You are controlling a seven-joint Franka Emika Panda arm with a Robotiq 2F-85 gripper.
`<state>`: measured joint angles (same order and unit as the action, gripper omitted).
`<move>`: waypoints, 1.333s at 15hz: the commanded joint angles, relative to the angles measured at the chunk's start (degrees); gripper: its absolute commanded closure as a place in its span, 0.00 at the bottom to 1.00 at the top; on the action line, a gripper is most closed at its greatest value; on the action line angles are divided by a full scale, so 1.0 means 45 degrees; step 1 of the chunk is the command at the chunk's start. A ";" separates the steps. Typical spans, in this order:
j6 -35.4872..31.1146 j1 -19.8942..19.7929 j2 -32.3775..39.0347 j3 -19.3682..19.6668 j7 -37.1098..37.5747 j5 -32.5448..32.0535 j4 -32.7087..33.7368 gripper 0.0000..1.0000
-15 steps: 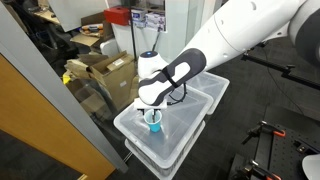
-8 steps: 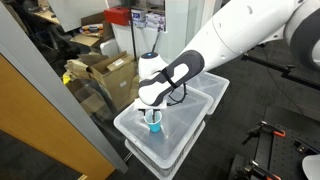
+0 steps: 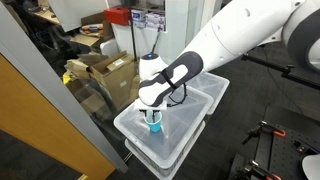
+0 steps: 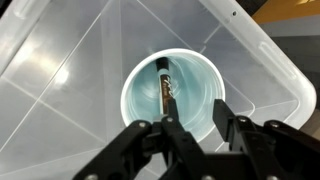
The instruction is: Take the marker out of the light blue cup
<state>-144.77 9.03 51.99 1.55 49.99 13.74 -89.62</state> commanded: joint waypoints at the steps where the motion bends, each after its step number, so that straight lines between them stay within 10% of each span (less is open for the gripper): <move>1: -0.0177 -0.0065 0.0036 -0.0099 0.0237 0.0347 0.0066 0.59; 20: 0.0231 -0.0343 0.0223 -0.0190 0.0807 0.0707 0.0230 0.61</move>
<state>-144.81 8.19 52.65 1.32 52.32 15.32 -89.62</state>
